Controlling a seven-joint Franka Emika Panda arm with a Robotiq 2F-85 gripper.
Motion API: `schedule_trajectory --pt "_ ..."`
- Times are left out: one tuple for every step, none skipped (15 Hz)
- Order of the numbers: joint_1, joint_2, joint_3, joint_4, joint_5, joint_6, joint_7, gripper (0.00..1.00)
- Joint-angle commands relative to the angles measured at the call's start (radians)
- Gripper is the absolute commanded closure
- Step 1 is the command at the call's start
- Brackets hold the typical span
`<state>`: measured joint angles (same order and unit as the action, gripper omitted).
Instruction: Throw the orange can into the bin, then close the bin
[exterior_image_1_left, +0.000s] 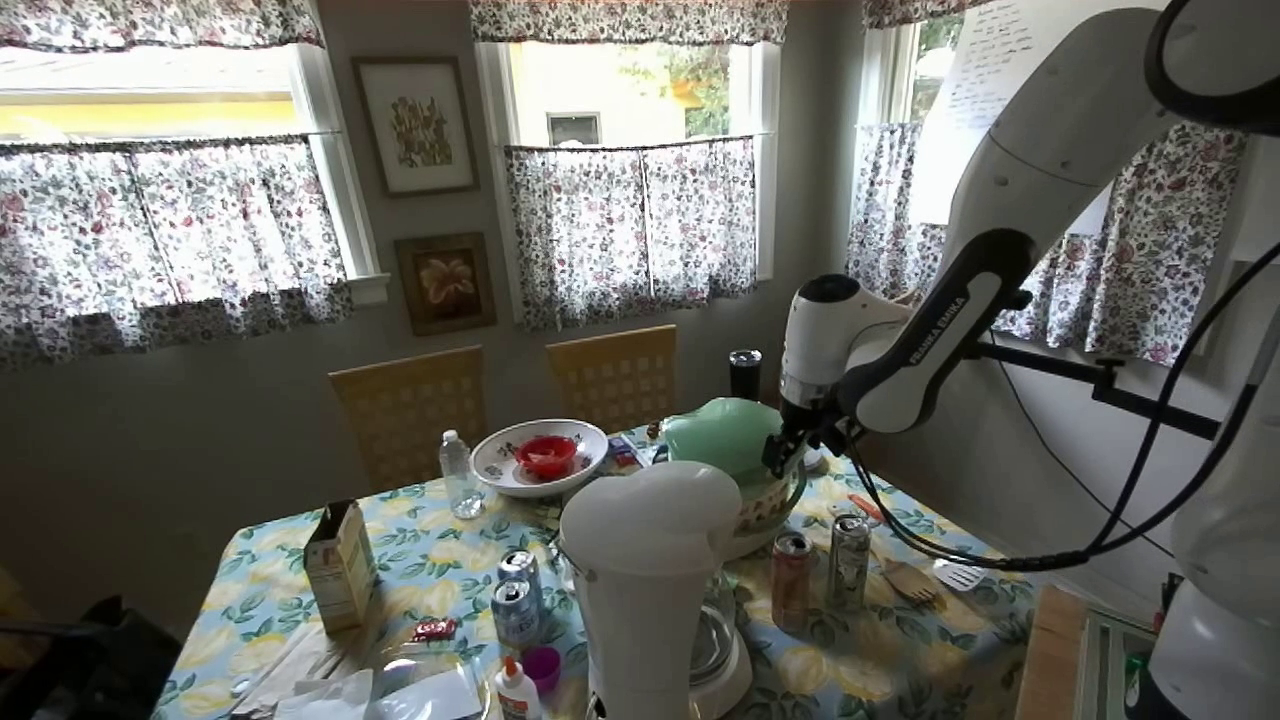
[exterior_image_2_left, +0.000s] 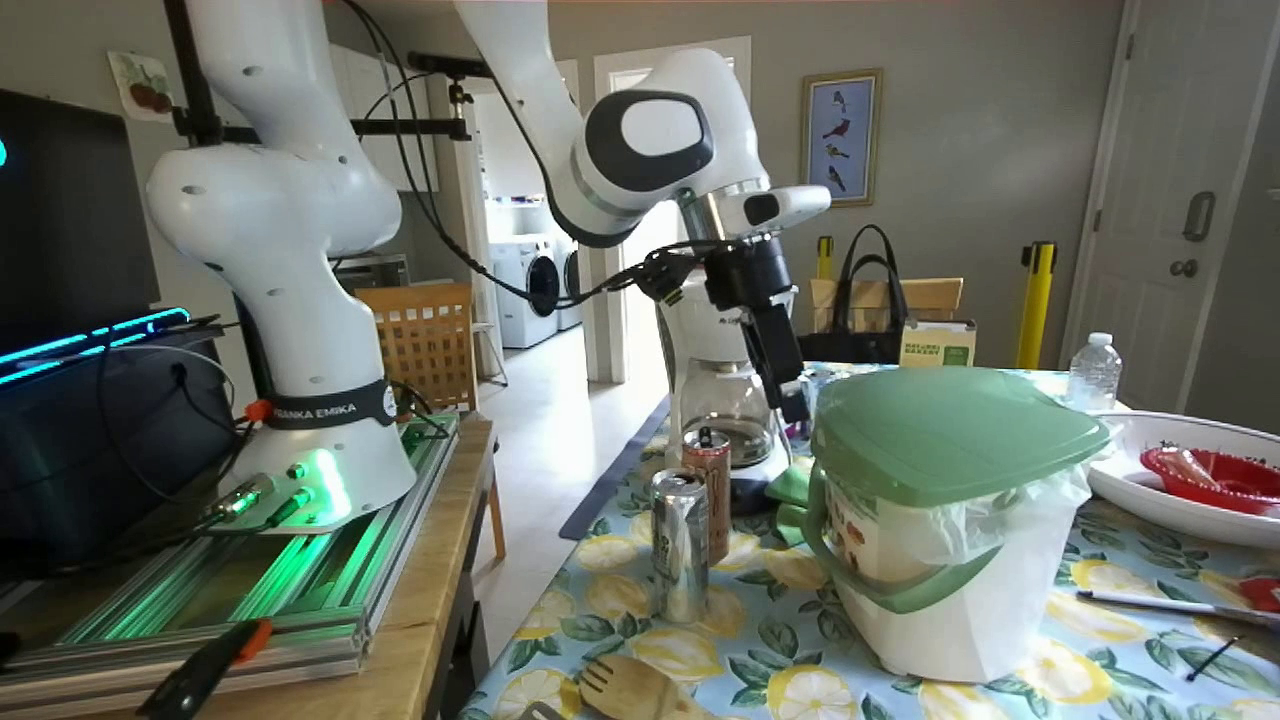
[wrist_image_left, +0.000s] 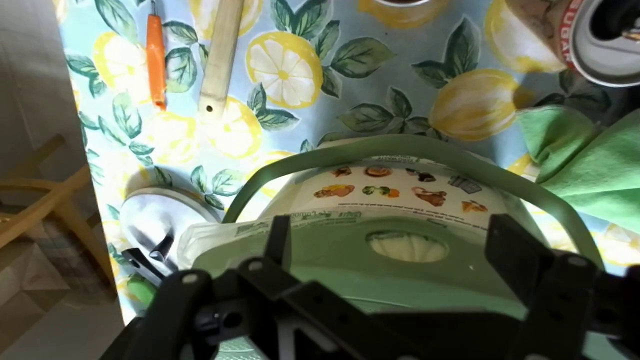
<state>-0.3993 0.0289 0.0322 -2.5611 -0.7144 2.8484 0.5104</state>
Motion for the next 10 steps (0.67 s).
schedule_trajectory --pt "0.017 0.046 0.001 0.042 -0.154 0.006 0.096 0.00" --pt "0.022 0.051 -0.001 0.048 -0.206 0.007 0.124 0.00" --pt "0.026 0.056 -0.001 0.053 -0.244 0.006 0.142 0.00" --pt "0.030 0.061 -0.002 0.058 -0.284 0.003 0.167 0.00" --pt "0.035 0.066 -0.003 0.064 -0.333 -0.005 0.196 0.00" --pt "0.039 0.071 -0.003 0.068 -0.373 -0.008 0.220 0.00" --pt "0.042 0.076 -0.004 0.076 -0.425 -0.011 0.255 0.00" --pt "0.045 0.081 -0.004 0.082 -0.471 -0.011 0.287 0.00" --pt "0.047 0.086 -0.003 0.088 -0.512 -0.010 0.316 0.00" --pt "0.049 0.092 -0.003 0.095 -0.555 -0.011 0.347 0.00"
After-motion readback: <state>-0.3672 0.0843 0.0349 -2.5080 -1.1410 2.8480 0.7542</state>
